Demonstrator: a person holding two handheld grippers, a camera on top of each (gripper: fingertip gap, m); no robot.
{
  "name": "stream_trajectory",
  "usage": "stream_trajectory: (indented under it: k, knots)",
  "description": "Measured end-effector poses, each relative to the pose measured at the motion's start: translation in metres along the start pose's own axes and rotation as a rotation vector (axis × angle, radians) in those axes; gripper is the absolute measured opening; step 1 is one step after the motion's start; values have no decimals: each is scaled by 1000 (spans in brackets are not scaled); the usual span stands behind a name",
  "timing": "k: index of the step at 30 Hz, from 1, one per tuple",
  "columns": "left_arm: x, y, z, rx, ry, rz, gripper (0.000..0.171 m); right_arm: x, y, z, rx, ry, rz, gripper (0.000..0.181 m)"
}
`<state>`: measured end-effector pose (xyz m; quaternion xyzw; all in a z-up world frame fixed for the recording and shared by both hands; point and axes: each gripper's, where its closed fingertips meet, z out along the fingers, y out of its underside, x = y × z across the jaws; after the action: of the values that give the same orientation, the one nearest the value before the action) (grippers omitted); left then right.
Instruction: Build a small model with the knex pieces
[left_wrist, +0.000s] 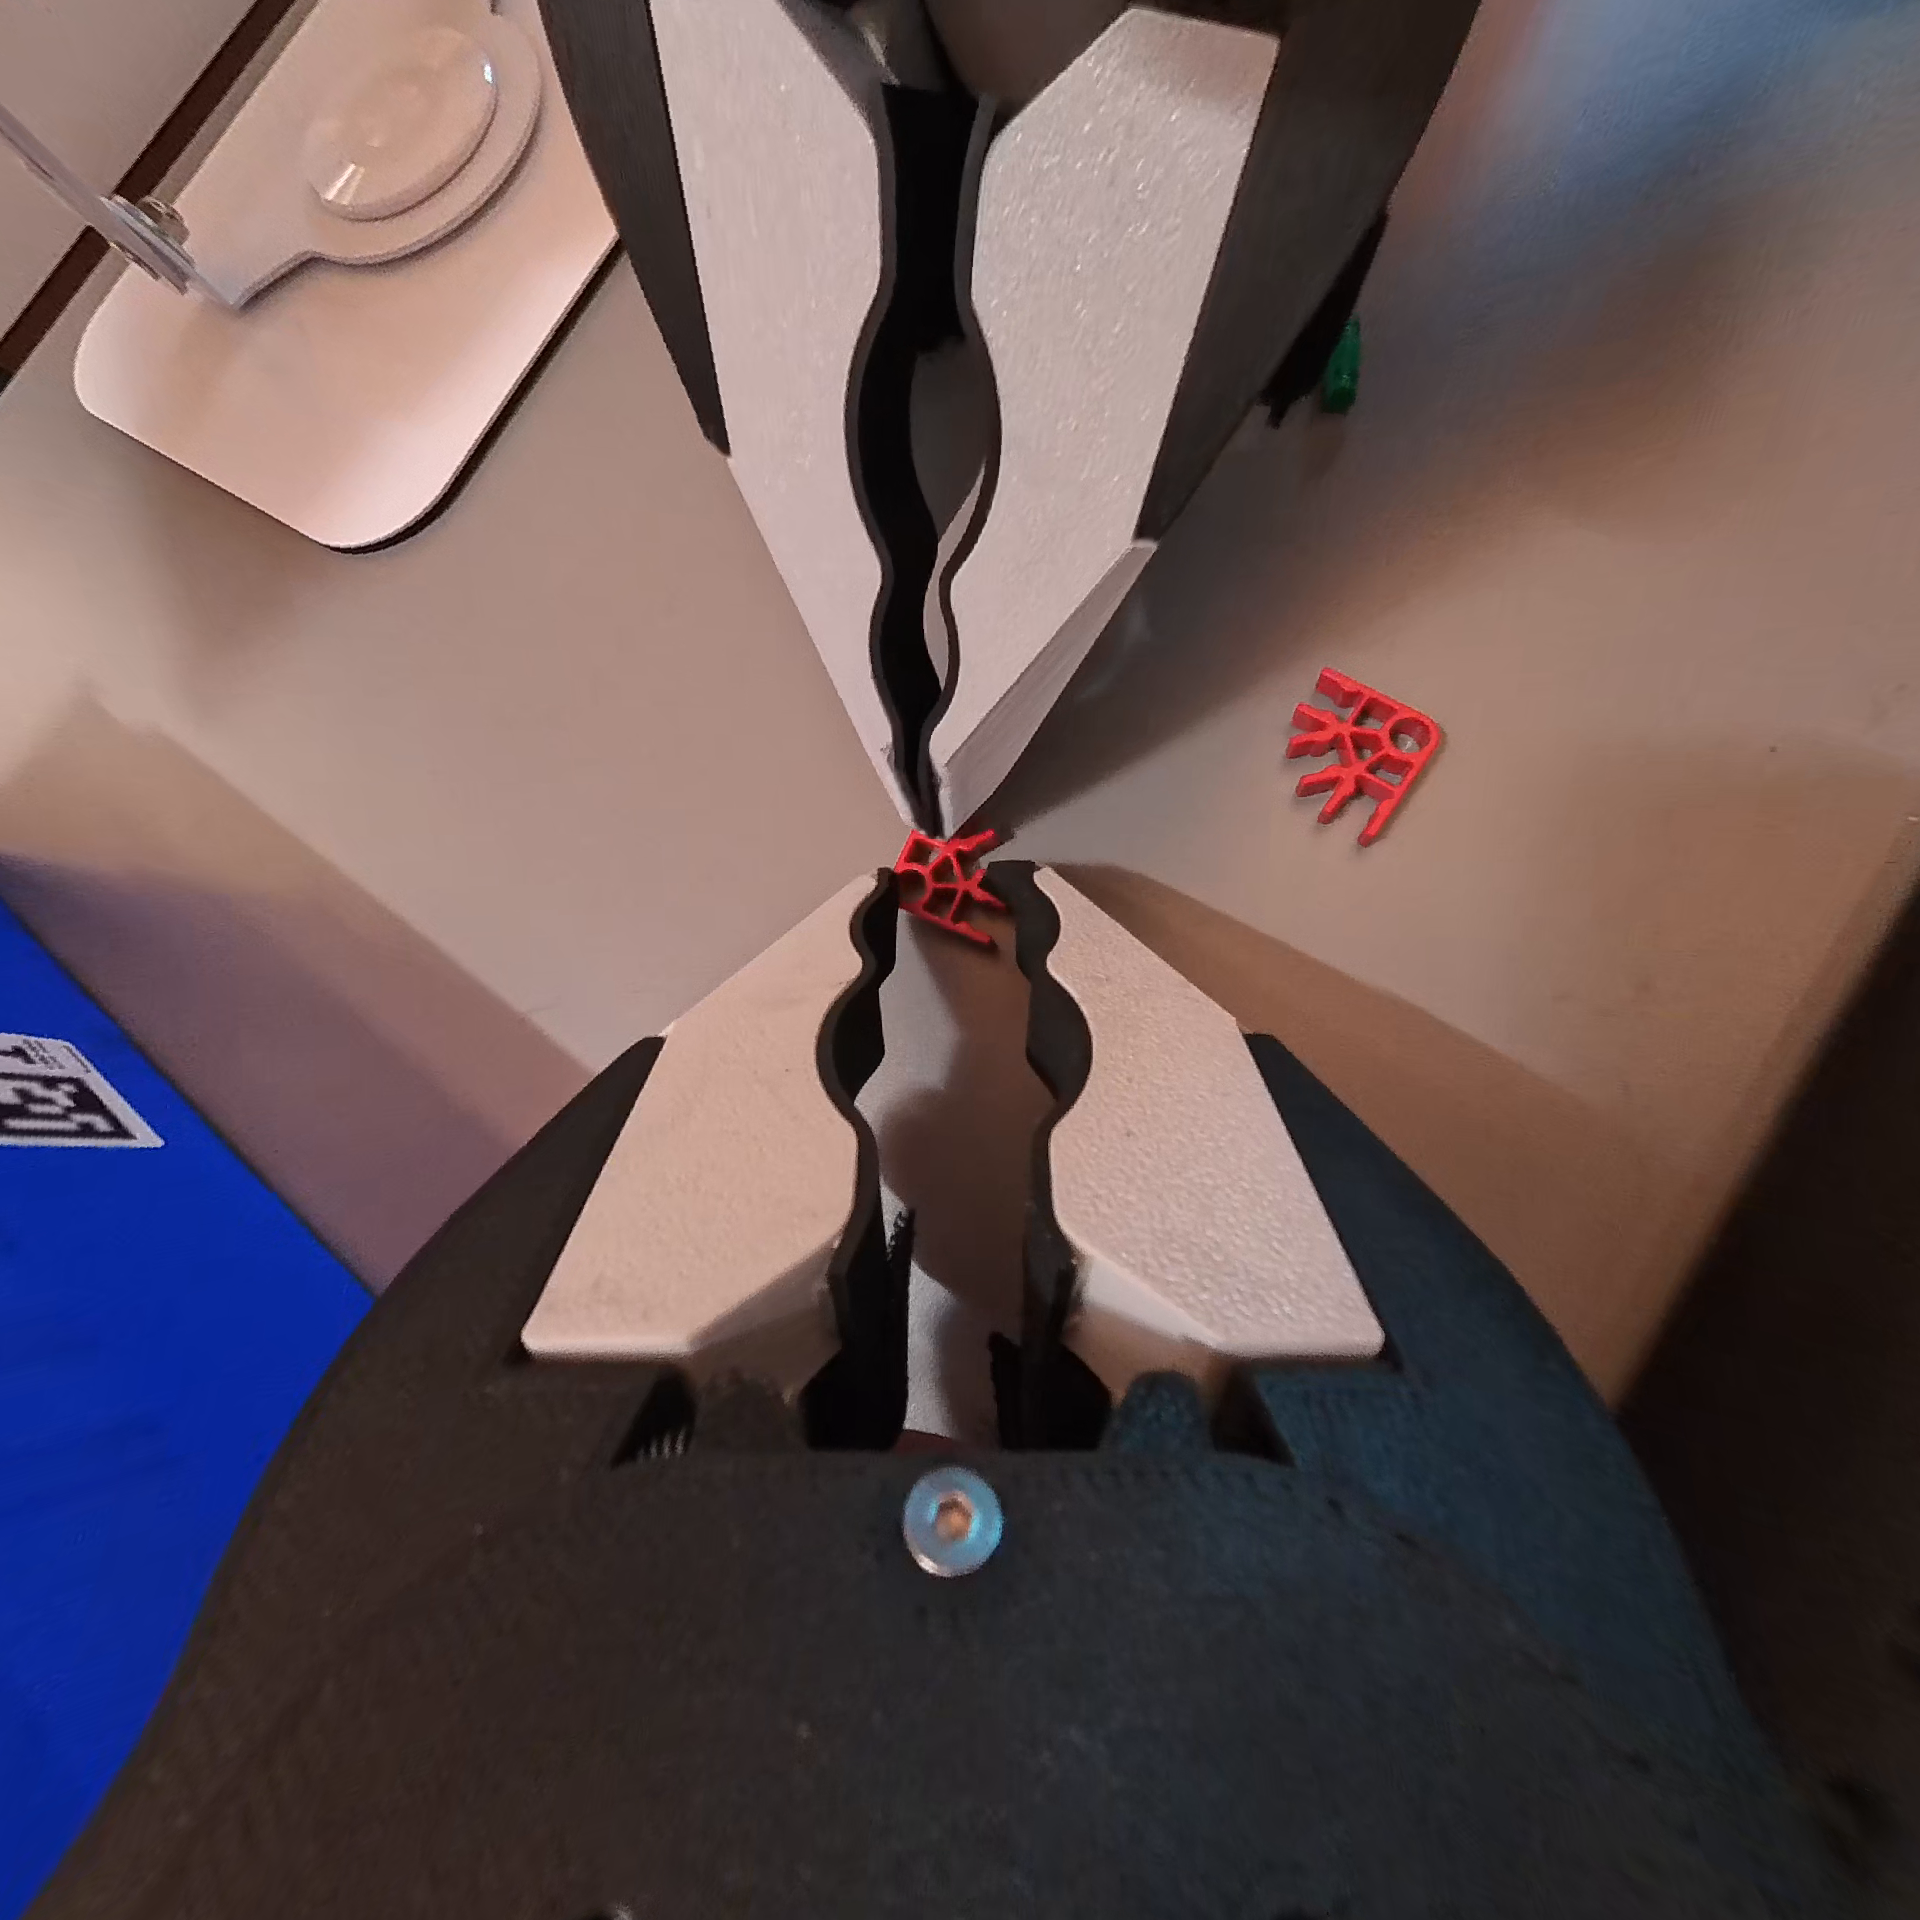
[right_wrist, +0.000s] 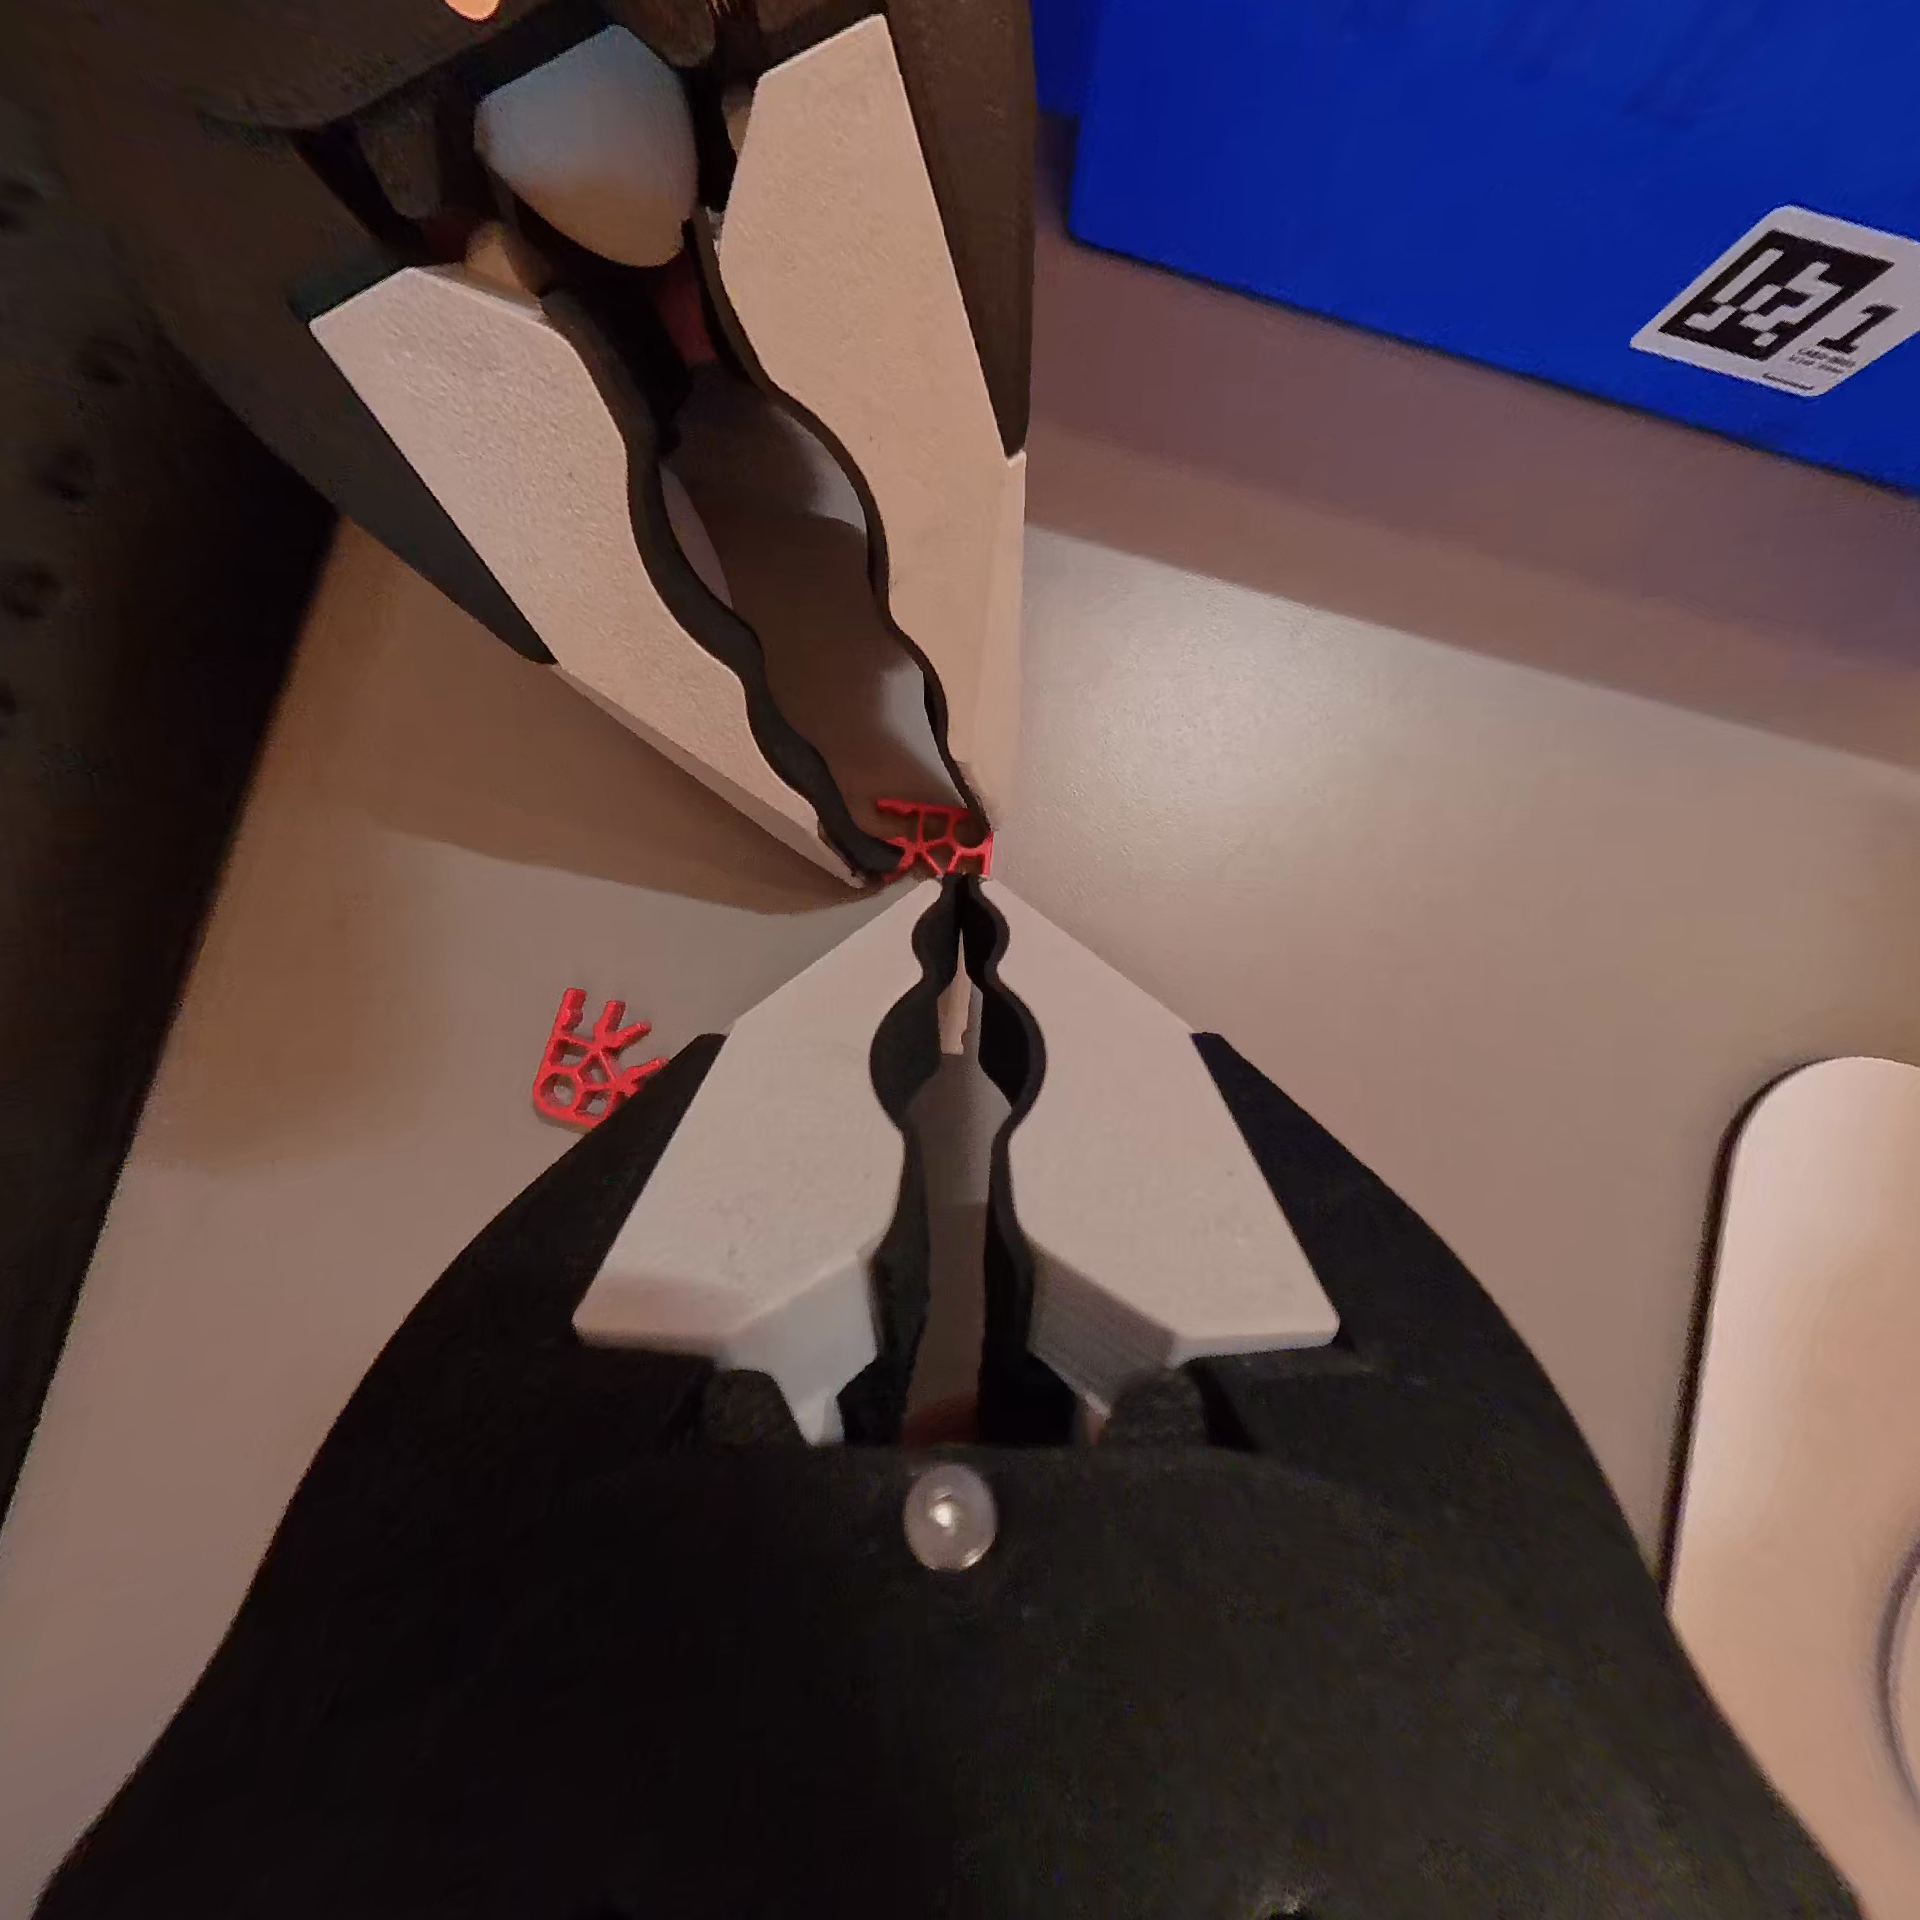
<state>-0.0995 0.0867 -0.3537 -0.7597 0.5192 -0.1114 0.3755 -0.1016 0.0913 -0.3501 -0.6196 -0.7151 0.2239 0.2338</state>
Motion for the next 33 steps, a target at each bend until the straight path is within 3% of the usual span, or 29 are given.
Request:
stream_trajectory:
  k: [11, 20, 22, 25, 33]
  knots:
    - [0, 0, 1, -4, -19, 19, 20, 0, 1, -1, 35, -29, 46, 0]
    - [0, -1, 3, -4, -26, 25, 19, 0, 2, 0, -22, -7, 39, 0]
    - [2, -4, 3, 5, -32, 51, 12, -1, 1, 0, -27, -1, 30, 0]
    - [0, -7, 4, -5, -97, 96, 13, -2, 1, 1, -50, 10, 14, 0]
    - [0, -5, 5, -10, -84, 59, 11, -2, 1, 3, -145, 39, -20, 0]
